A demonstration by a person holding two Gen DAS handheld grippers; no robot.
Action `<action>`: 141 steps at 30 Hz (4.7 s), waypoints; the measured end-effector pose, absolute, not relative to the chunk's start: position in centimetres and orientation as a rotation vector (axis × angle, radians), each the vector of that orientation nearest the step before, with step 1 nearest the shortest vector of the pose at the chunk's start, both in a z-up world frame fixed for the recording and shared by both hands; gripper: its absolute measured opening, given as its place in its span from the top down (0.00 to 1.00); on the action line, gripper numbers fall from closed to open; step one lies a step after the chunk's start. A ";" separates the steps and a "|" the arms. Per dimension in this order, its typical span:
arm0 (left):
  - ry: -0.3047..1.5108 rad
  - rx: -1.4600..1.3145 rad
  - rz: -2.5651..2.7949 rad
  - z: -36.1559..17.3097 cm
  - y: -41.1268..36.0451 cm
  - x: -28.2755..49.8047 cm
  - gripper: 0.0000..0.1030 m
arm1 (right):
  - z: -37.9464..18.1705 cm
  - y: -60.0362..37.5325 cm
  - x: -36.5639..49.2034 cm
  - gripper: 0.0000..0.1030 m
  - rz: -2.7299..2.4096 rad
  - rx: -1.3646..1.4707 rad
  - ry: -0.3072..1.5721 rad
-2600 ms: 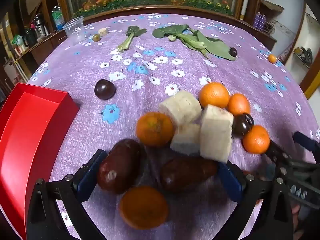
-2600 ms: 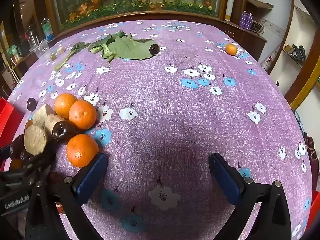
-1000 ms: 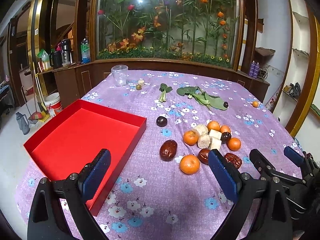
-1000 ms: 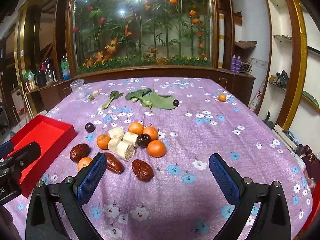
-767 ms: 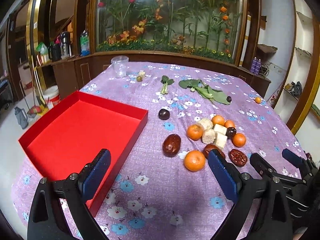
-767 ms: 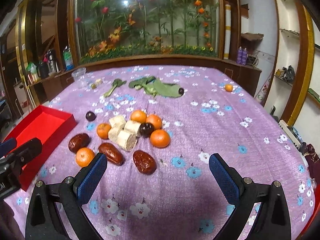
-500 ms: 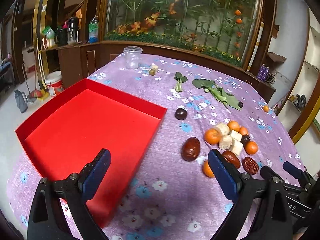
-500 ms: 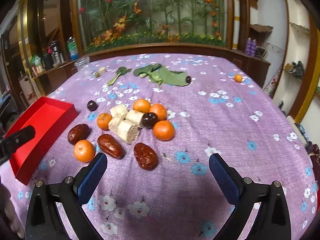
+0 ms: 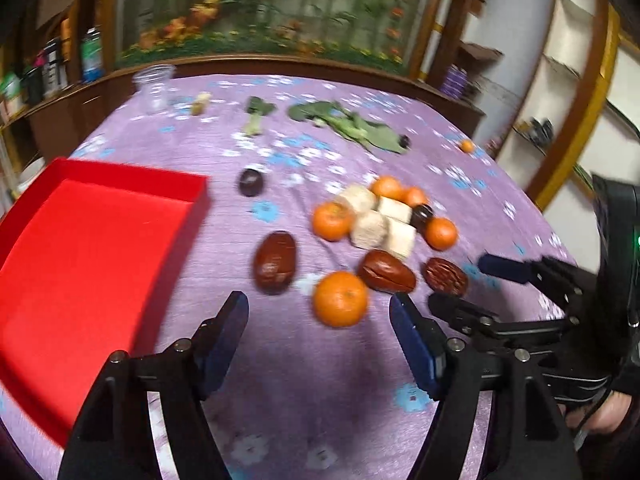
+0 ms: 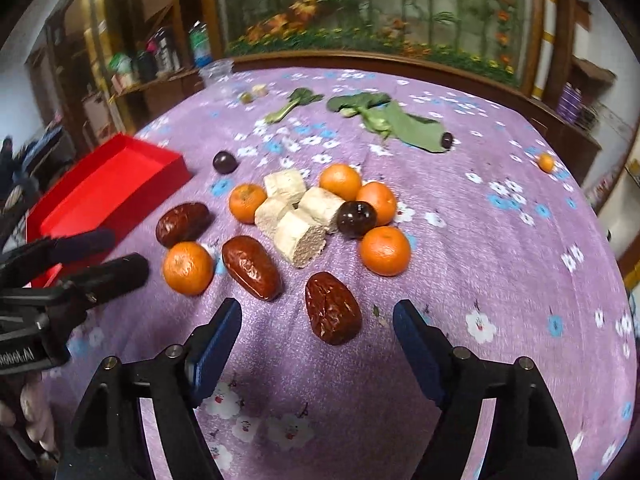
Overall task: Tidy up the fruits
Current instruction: 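Move both grippers toward the pile of fruit beside the red tray, then grasp a tangerine with the left gripper while the right gripper grasps a red date, then carry both fruits over the red tray and open both grippers to drop them, then move both grippers back from the tray to the fruit pile, then grasp a dark brown date with the left gripper while the right grasps a red date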
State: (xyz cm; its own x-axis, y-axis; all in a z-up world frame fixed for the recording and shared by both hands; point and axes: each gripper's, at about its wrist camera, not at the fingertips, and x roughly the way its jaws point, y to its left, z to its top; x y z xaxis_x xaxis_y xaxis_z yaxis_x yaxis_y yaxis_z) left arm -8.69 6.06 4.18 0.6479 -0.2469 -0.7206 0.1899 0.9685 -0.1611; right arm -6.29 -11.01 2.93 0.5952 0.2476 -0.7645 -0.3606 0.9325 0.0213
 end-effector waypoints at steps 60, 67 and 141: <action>0.754 -0.319 0.257 4.6 27.2 -11.9 0.67 | 4.2 12.5 -6.9 0.69 0.875 -0.091 0.957; 0.756 -0.339 0.261 4.4 27.8 -12.1 0.64 | 3.6 13.5 -7.0 0.69 0.856 -0.126 0.946; 0.954 -0.010 -0.176 1.9 7.0 -2.9 0.60 | 1.5 -8.0 -3.3 0.45 0.460 0.000 0.938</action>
